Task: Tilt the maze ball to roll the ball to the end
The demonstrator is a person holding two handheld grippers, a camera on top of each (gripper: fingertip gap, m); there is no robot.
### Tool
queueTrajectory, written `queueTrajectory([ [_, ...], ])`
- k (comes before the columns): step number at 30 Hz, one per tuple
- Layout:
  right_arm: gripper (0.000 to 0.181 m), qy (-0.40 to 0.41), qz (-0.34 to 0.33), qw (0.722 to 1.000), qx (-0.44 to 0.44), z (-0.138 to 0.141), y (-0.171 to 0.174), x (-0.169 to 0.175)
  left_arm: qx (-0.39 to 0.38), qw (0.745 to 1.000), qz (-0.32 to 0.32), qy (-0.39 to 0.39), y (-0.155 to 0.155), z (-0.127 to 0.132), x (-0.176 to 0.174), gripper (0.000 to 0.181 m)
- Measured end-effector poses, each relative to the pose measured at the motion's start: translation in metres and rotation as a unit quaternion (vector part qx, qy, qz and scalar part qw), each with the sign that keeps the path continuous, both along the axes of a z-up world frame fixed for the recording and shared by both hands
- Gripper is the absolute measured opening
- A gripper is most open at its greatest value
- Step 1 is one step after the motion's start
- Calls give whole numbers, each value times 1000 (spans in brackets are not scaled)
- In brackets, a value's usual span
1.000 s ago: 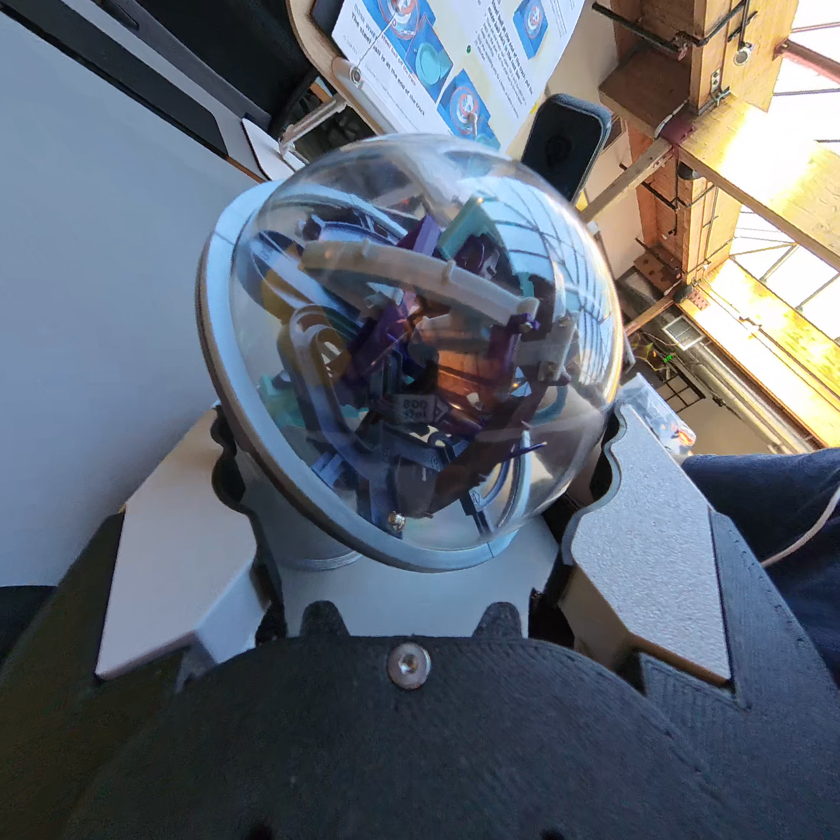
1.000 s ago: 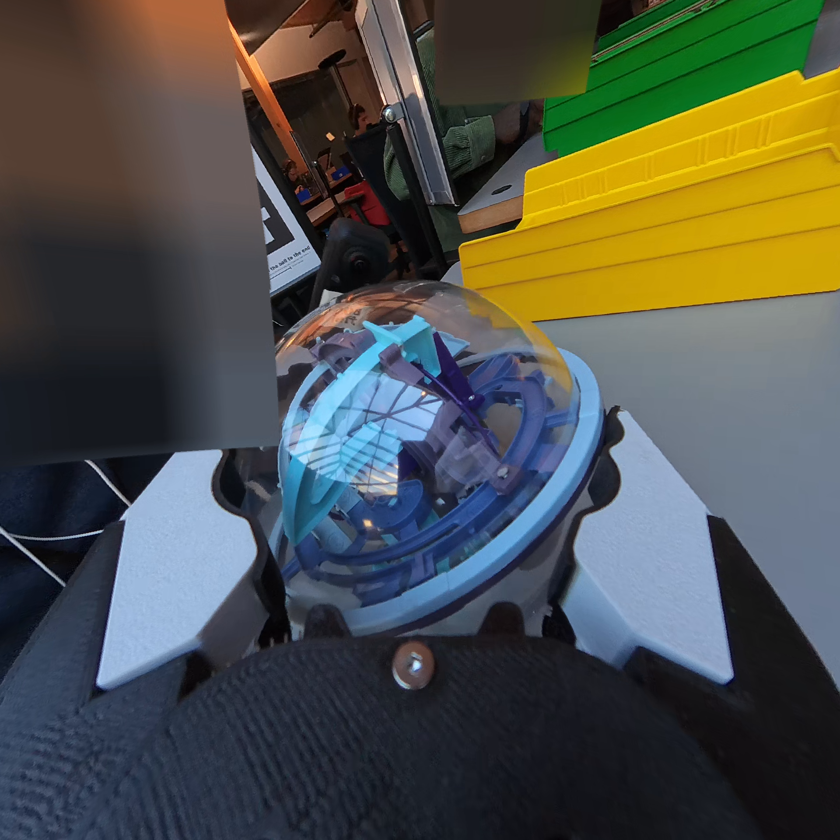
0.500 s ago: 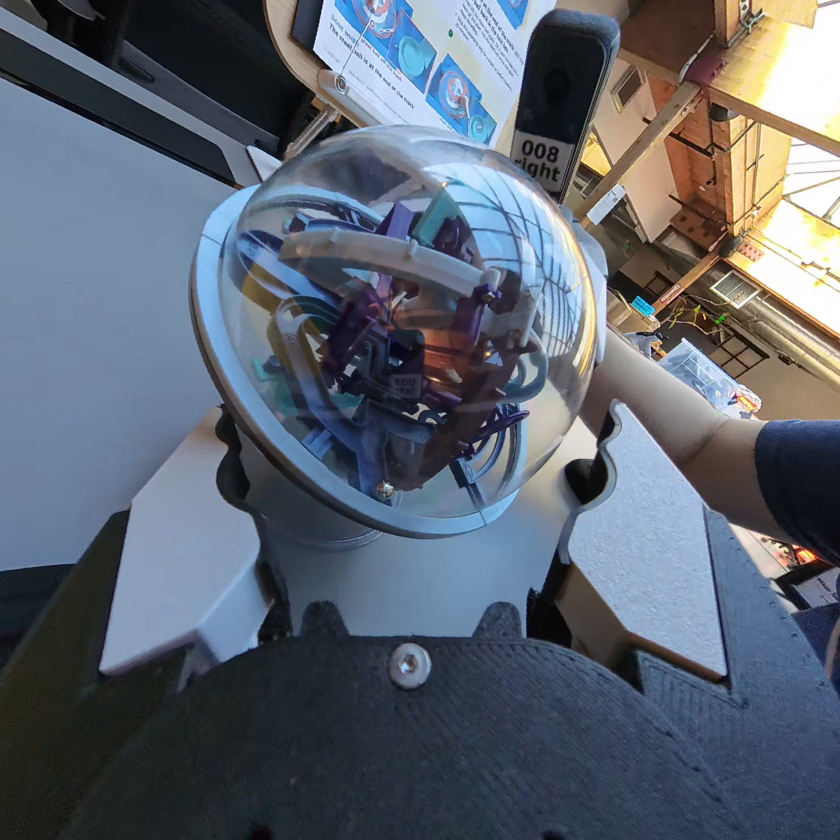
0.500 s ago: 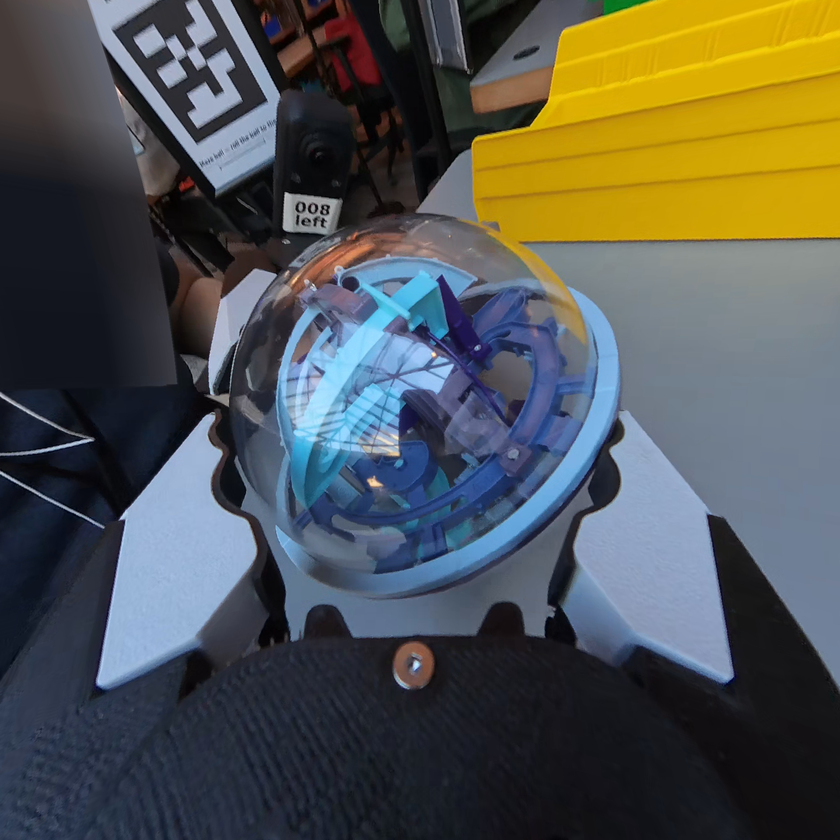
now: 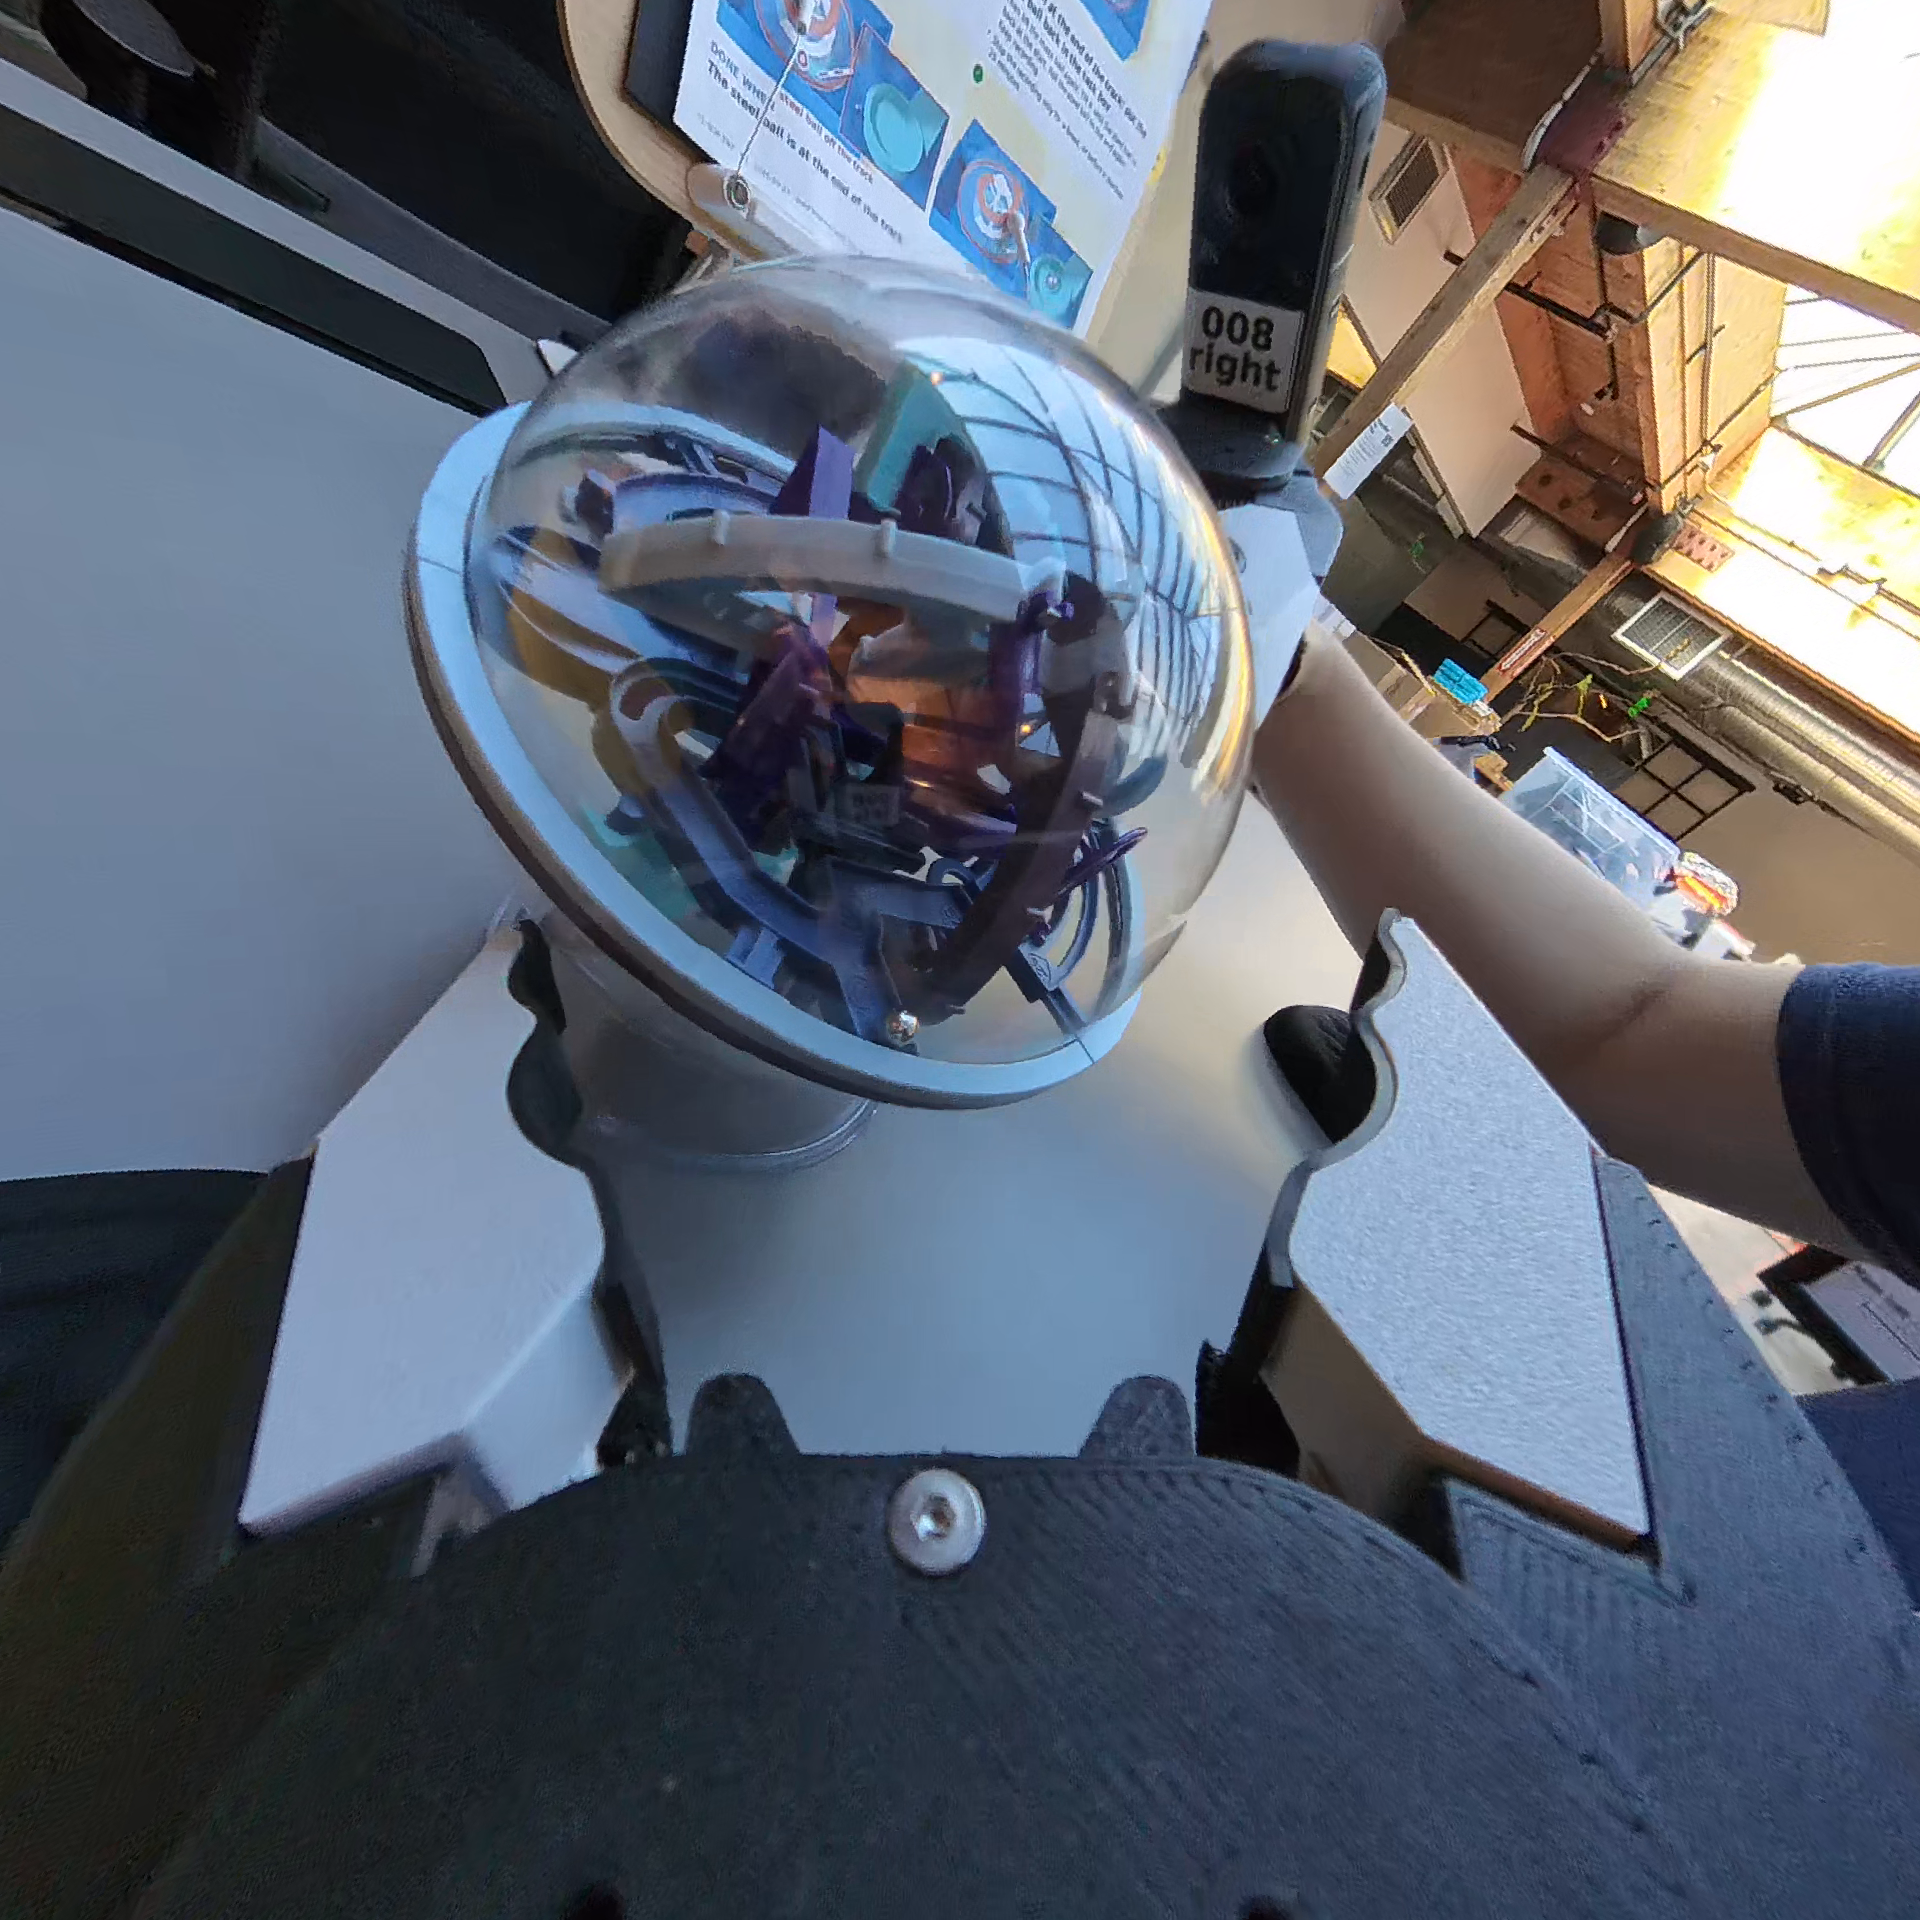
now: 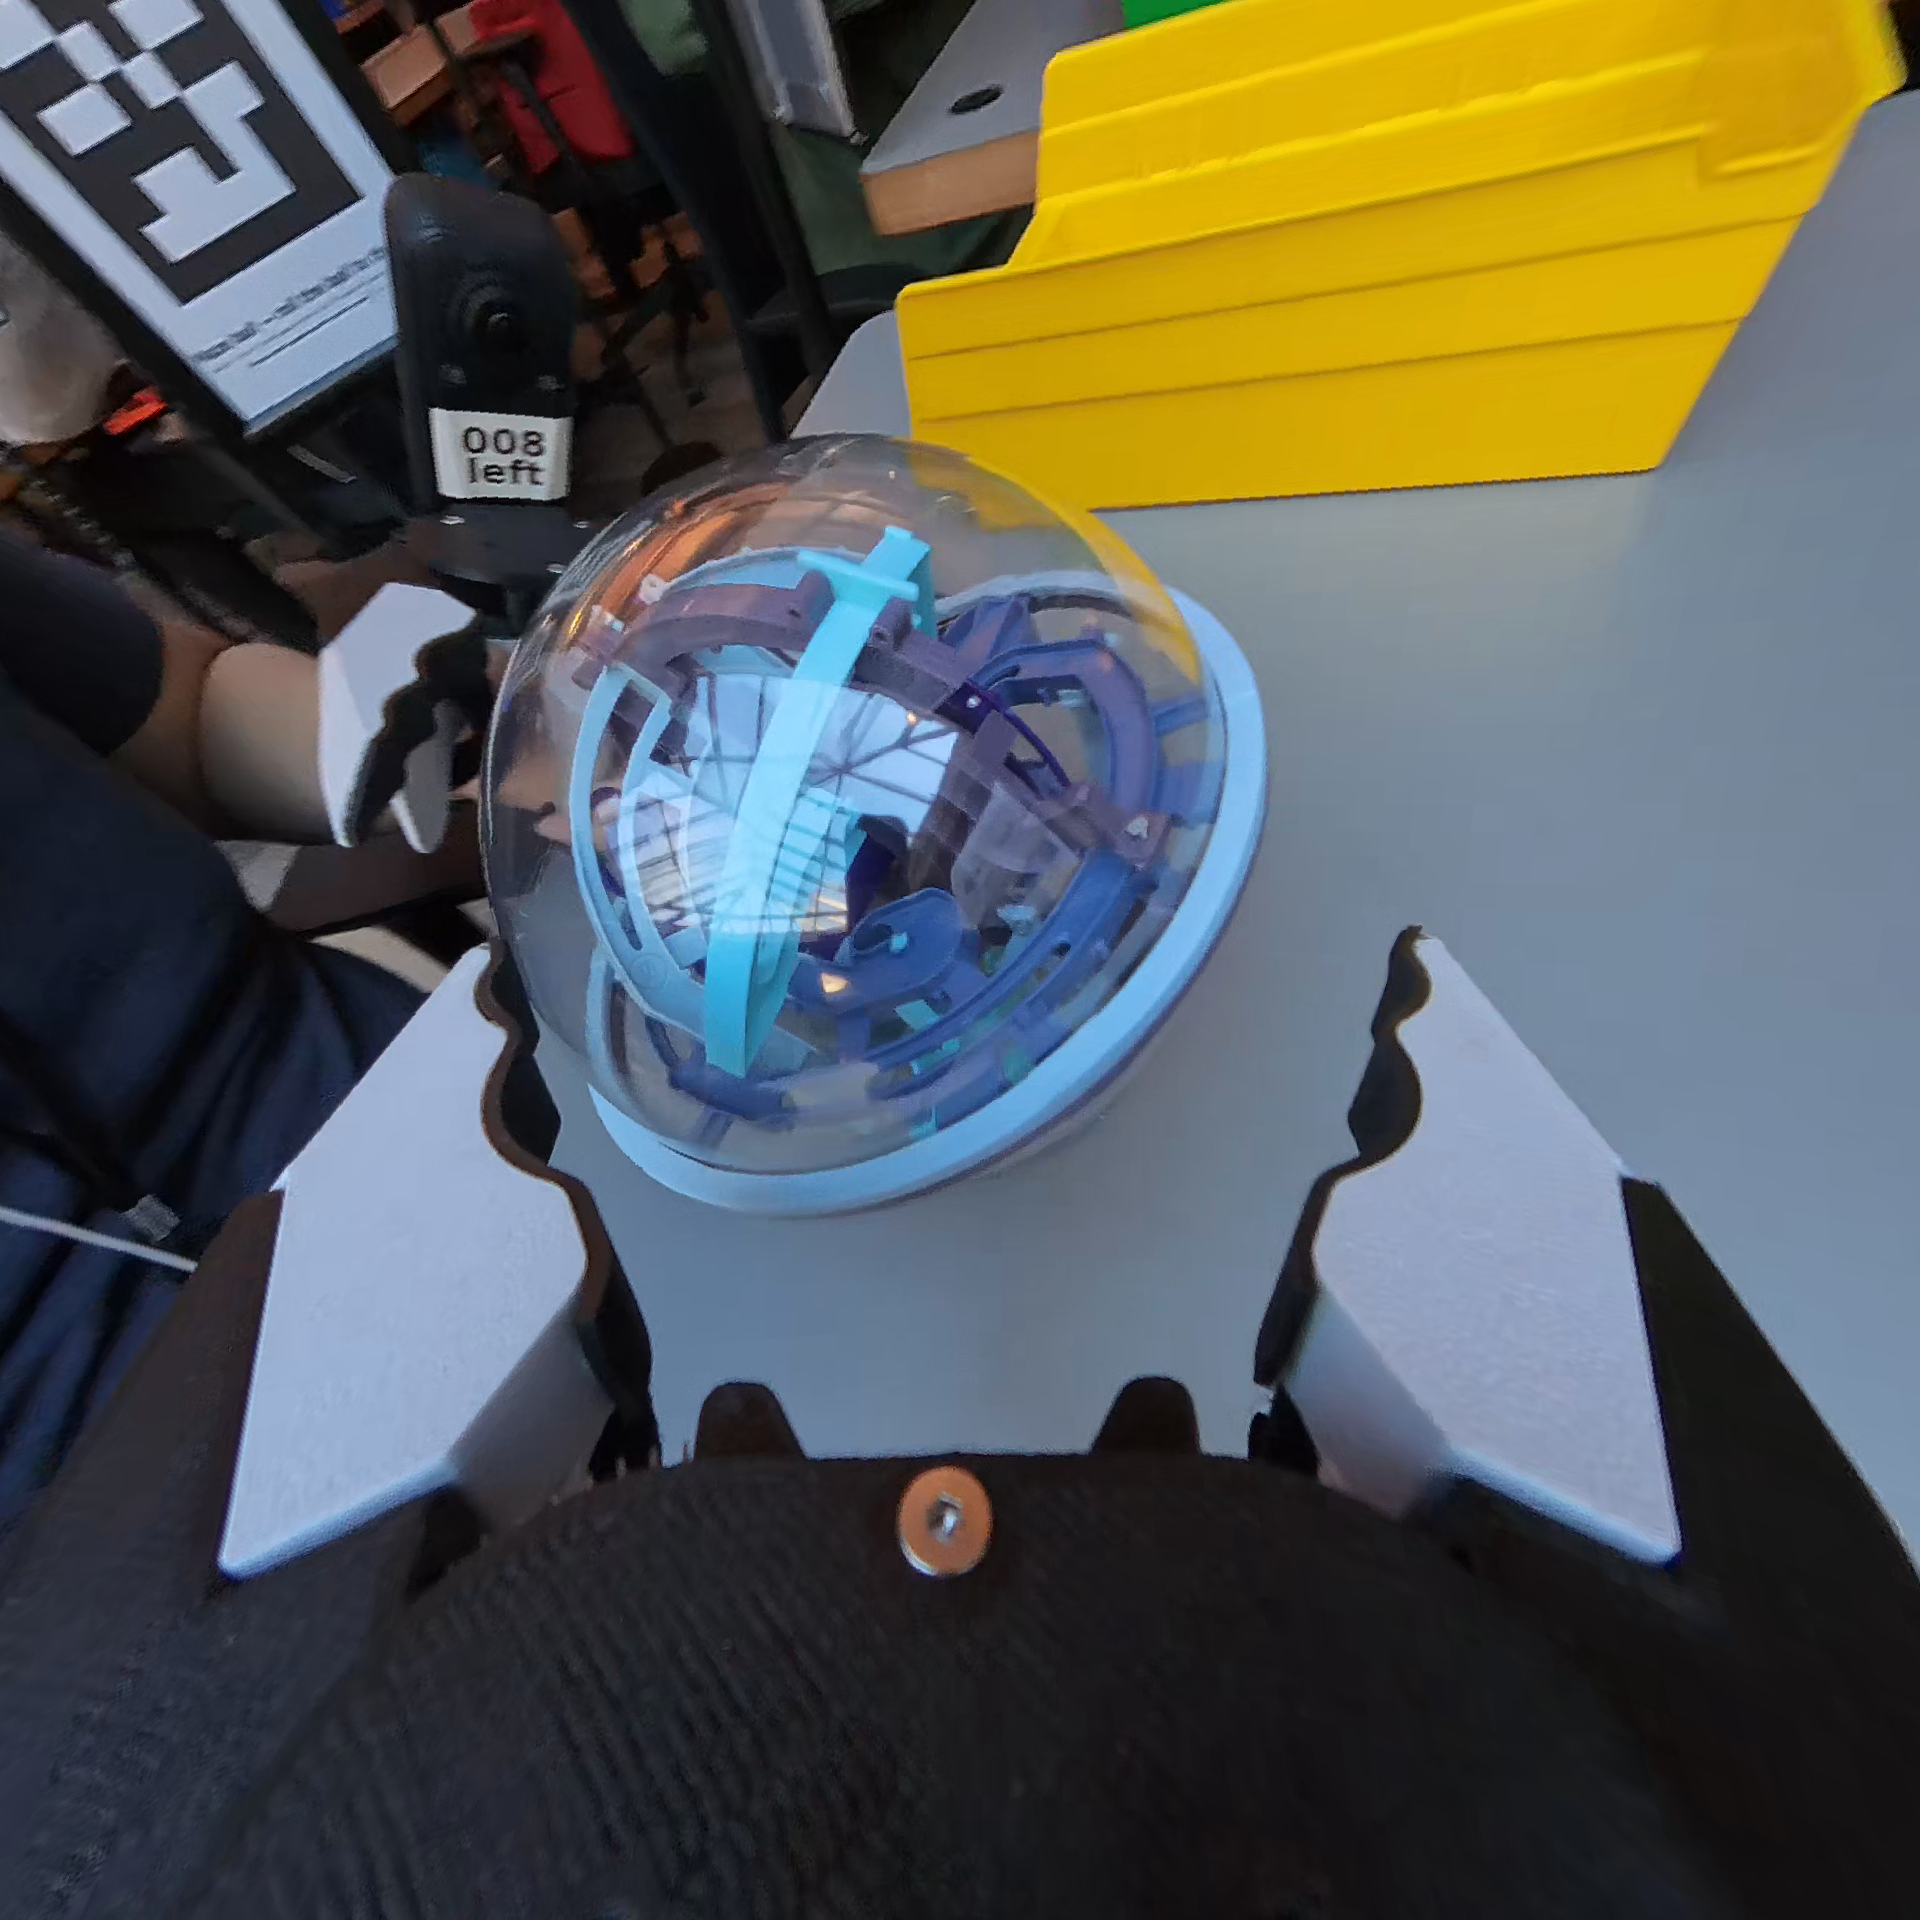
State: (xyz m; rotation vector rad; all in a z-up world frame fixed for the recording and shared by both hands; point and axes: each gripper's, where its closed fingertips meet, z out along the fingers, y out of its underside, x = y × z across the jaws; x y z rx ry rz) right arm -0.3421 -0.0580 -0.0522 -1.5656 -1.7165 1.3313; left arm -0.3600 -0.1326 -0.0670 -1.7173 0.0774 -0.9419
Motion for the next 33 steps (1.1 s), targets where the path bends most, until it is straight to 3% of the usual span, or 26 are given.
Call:
queueTrajectory([
  [3, 156, 29, -63, 997, 36, 6, 8, 11, 28, 999, -7, 32, -9, 10, -9, 146],
  [8, 155, 92, -150, 979, 105, 11, -5, 32, 139, 977, -21, 159, -12, 31, -39, 136],
  [12, 155, 127, -211, 961, 124, -3, -27, 35, 186, 946, -91, 250, 2, 18, -47, 142],
  [17, 156, 111, -270, 938, 188, -13, -38, 30, 194, 927, -171, 271, 23, 7, -37, 149],
  [23, 156, 93, -276, 936, 199, -18, -41, 20, 180, 908, -225, 305, 30, -11, -26, 157],
  [33, 154, 86, -286, 929, 219, -22, -40, 7, 182, 899, -218, 334, 32, -18, -23, 146],
])
